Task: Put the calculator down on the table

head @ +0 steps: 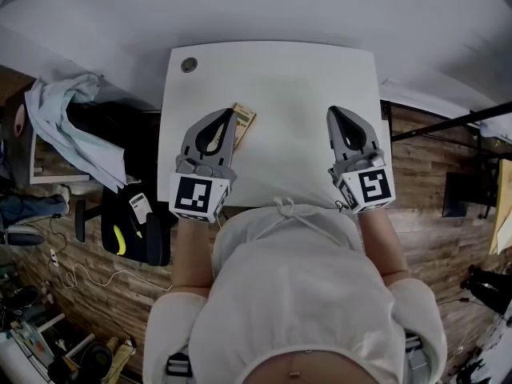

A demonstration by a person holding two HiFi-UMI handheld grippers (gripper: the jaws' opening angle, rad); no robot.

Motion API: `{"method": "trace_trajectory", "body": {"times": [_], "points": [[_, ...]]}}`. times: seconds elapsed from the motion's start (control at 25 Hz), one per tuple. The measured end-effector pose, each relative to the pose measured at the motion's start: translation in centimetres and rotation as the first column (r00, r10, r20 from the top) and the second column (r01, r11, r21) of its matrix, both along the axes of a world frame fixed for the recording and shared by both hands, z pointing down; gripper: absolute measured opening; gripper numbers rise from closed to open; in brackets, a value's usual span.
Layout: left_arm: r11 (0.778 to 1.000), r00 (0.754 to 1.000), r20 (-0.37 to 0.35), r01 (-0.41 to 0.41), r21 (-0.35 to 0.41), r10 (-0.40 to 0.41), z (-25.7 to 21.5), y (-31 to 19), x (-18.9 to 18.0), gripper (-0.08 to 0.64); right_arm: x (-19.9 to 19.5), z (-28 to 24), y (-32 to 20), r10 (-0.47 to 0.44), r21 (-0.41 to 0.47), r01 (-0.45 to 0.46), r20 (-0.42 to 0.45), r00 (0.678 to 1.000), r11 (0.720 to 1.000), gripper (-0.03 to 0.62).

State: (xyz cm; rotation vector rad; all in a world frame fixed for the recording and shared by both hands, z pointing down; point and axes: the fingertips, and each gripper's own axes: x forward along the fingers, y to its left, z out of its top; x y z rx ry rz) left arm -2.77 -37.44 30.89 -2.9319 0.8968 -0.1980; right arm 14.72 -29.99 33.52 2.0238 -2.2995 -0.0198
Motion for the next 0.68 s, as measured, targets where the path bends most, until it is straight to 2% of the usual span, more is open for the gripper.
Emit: {"method": "trace_trajectory", "body": {"times": [0.68], "points": [[1.0, 1.0, 0.003, 0.009, -0.02, -0.009, 0.56, -0.36, 0.56, 0.019, 0.7, 0.86, -0.35, 0.014, -0.031, -0.014, 0.0, 1.0, 0.999, 0.002]]}}
